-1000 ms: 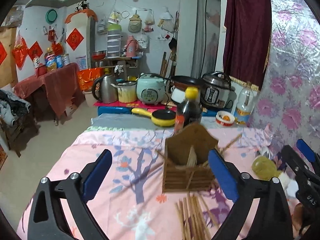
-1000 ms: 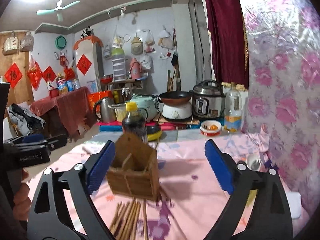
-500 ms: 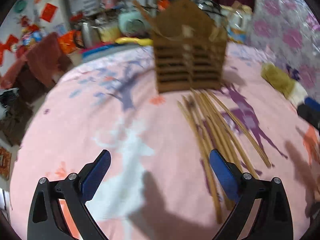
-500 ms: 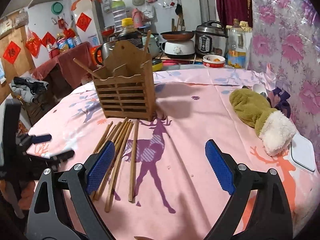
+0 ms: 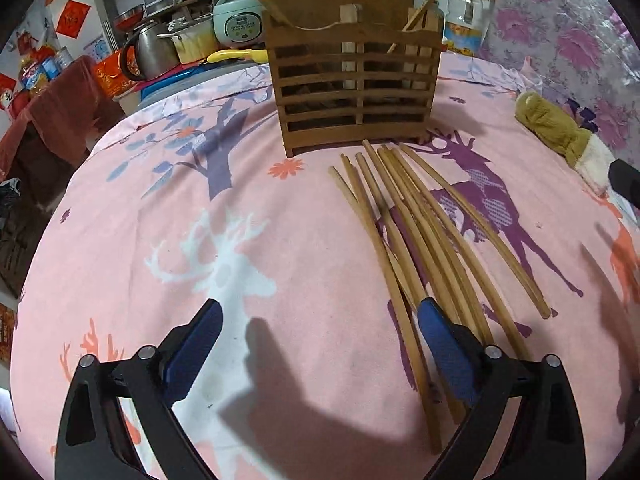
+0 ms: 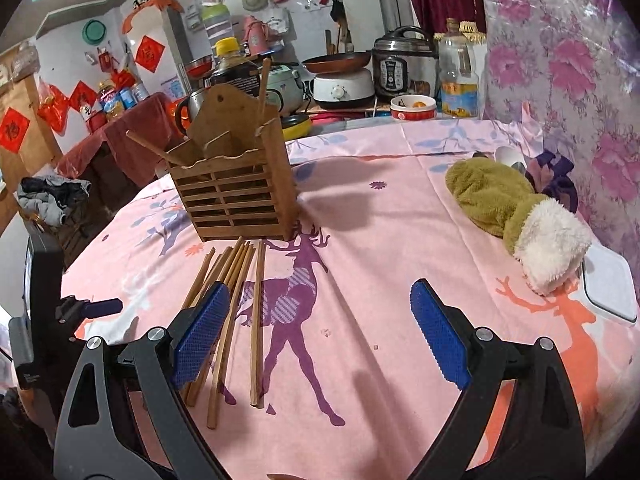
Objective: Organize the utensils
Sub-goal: 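Move the open left tool back to the chopstick pile while the right tool follows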
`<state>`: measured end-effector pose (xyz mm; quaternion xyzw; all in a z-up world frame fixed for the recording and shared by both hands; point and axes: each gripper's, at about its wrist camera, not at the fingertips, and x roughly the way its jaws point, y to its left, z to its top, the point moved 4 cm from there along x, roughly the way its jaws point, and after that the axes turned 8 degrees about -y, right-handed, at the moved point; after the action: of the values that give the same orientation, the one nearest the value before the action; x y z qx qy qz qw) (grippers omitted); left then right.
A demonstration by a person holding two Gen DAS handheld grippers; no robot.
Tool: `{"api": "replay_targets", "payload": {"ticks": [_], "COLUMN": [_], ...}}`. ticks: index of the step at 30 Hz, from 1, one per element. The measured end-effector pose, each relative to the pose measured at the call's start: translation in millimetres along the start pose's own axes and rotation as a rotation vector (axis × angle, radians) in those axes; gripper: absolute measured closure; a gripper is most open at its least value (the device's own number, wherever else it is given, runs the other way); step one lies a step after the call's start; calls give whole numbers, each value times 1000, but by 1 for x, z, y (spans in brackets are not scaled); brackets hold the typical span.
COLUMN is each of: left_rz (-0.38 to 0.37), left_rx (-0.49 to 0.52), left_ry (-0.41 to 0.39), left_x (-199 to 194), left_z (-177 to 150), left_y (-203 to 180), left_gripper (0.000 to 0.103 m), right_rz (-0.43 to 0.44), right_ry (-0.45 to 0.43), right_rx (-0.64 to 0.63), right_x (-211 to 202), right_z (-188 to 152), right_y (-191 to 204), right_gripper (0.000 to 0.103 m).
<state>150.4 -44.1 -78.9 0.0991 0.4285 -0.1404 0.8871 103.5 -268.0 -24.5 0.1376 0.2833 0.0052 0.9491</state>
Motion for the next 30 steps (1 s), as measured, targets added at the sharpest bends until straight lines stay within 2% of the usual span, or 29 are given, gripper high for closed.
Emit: {"api": "replay_targets", "payload": {"ticks": [6,8,10,12,17,18,19,20,22,25,30], "left_rz": [-36,-47,-48,-27,78,88,83,73,63,83,87], "left_rx": [-37,-34,-28,-27,-96,-125,-156,-182,-195,-165,-149], "left_ry": [44,40,33,30,45,53,58,63,67,67,63], "left_x": [15,14,13,13,16,17,18,19,19,20,19], "left_z": [1,2,3,4,5,5,5,5,5,4,3], "left_y": [3,2,1,5,40,50,57,61,64,57,54], "left_gripper": [26,33,47,51,51,50,50,50,48,41,40], "right_rz": [-8,-14,-19,-20,9,28,44,74,116,154,174], "right_ry": [-6,-12,-14,-11,18,33,47,78,125,183,218], "right_rx": [0,-7,-12,-18,-15,-15,-20,-31,-36,-47,-73], "right_x": [0,-1,-1,0,4,6,7,11,17,24,26], "right_z": [-1,-1,-1,-2,-6,-8,-9,-13,-20,-29,-40], "right_y": [1,2,2,3,6,8,10,15,21,29,39], "right_gripper": [14,14,14,14,15,18,26,30,44,51,57]}}
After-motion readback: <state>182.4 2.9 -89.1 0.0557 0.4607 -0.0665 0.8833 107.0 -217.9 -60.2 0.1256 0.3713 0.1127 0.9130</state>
